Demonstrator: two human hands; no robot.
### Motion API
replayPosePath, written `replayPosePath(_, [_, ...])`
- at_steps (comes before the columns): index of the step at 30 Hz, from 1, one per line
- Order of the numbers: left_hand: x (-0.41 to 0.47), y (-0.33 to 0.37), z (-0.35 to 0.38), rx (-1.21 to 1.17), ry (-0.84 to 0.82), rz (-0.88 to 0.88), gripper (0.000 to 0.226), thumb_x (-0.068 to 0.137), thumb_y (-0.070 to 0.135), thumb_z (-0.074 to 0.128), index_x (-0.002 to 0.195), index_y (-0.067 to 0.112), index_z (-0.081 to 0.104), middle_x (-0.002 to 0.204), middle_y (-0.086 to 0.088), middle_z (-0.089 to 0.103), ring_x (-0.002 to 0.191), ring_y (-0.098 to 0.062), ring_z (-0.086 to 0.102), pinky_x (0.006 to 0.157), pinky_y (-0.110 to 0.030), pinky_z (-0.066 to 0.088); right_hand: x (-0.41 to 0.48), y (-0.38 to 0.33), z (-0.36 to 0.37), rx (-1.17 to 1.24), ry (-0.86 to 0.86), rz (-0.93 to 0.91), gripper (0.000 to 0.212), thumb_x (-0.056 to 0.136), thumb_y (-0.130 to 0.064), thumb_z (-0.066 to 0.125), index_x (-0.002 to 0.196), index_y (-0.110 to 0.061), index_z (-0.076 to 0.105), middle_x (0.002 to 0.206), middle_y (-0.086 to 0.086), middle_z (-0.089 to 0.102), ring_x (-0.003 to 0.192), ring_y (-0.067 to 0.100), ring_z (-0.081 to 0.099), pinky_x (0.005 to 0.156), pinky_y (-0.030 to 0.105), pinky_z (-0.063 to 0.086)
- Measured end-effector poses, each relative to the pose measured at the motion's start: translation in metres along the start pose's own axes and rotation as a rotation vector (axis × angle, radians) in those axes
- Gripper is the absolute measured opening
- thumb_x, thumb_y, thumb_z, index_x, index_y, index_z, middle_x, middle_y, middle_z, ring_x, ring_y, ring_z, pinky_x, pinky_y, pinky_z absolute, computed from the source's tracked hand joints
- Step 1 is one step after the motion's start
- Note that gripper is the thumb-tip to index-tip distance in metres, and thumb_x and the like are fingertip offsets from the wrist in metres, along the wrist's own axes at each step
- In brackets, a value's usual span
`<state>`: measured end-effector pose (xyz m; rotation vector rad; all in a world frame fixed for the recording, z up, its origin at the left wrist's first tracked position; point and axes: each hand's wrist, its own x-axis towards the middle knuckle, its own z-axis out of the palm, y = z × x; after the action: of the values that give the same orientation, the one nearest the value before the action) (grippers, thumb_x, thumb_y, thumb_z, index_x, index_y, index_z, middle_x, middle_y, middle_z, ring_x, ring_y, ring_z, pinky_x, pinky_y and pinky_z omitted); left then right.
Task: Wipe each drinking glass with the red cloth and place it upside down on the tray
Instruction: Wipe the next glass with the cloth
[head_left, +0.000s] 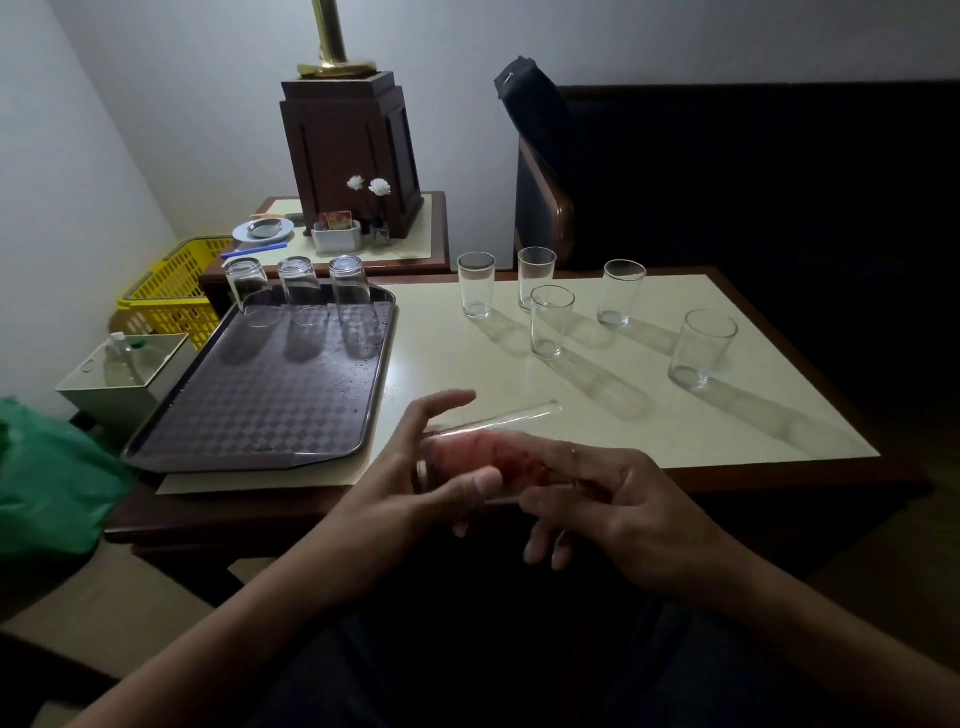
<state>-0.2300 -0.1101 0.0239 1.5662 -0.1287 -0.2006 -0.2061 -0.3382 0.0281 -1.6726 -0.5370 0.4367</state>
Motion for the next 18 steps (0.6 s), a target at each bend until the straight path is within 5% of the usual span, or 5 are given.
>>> replayPosePath(3, [0.002,-0.002,0.002,-0.188,-0.03,-0.188,0.046,0.099,0.034,0.066,0.137,0.011,0.052,0.104,-0.021,0.059,0.066,-0.018,0.055,0.053,-0.024,0.044,-0.001,0.001,0.0,-0.068,-0.036,-0.018,0.05,0.103,-0.004,0.063,0.141,-0.037,0.065,0.103,-0.013,0.081,0.071,0.026,0.077,0.066,0.034,0.062])
replayPosePath(8, [-0.002,-0.001,-0.009,0.143,-0.048,0.149,0.045,0.083,0.008,0.081,0.122,0.016,0.06,0.102,-0.017,0.07,0.087,-0.025,0.068,0.075,-0.035,0.057,-0.001,0.0,-0.006,0.113,-0.048,0.092,0.035,0.1,-0.031,0.062,0.133,-0.031,0.072,0.084,-0.012,0.078,0.039,0.009,0.051,0.046,0.02,0.043])
replayPosePath(10, [0.003,-0.002,-0.007,0.062,-0.034,0.118,0.049,0.084,0.007,0.081,0.127,0.015,0.059,0.106,-0.02,0.07,0.088,-0.028,0.07,0.076,-0.035,0.059,0.001,0.0,-0.003,0.145,-0.011,0.073,0.035,0.099,-0.025,0.064,0.132,-0.031,0.073,0.09,-0.01,0.079,0.044,0.012,0.056,0.049,0.021,0.046])
replayPosePath(14, [0.008,-0.005,0.002,-0.246,0.012,-0.207,0.049,0.097,0.039,0.067,0.128,0.003,0.054,0.089,-0.016,0.06,0.061,-0.02,0.056,0.051,-0.027,0.044,0.0,0.004,0.001,-0.051,0.0,-0.033,0.048,0.101,-0.002,0.065,0.136,-0.033,0.071,0.121,-0.01,0.078,0.079,0.026,0.078,0.073,0.035,0.061])
replayPosePath(18, [0.0,-0.003,-0.006,0.102,0.009,0.064,0.038,0.087,0.023,0.079,0.12,0.015,0.061,0.1,-0.018,0.069,0.082,-0.026,0.07,0.068,-0.033,0.058,0.0,0.0,-0.002,-0.01,-0.07,0.071,0.039,0.102,-0.019,0.061,0.14,-0.029,0.061,0.074,-0.02,0.076,0.049,0.014,0.063,0.069,0.042,0.054])
